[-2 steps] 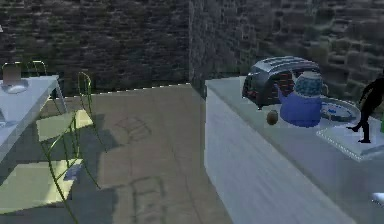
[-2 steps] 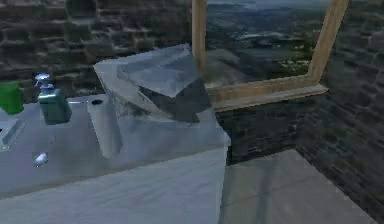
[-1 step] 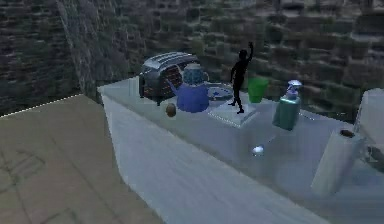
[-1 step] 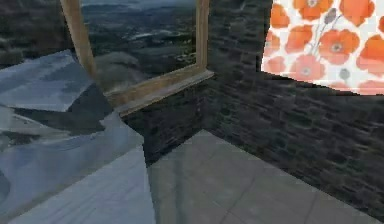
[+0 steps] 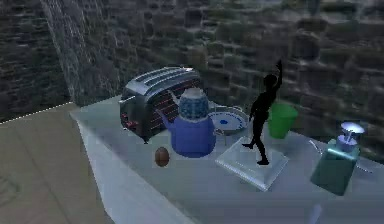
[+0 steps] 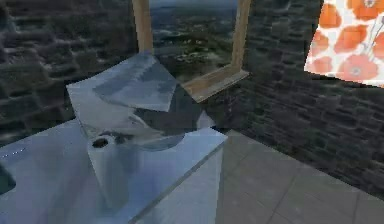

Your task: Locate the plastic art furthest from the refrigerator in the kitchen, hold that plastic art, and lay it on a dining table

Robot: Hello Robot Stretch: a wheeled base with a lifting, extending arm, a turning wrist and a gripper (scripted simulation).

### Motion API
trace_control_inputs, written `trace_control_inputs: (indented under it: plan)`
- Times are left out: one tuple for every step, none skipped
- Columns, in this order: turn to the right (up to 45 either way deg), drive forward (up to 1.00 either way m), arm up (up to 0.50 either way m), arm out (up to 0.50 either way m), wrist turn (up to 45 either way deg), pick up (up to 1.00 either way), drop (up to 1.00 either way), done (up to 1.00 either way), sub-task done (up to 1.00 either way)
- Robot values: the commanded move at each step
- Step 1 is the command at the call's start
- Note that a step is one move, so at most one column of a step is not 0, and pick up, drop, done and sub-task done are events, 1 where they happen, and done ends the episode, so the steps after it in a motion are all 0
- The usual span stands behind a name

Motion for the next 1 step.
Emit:
trace_control_inputs:
  plan:
    - [-45.0, 0.0, 0.0, 0.0, 0.0, 0.0, 0.0, 0.0, 0.0]
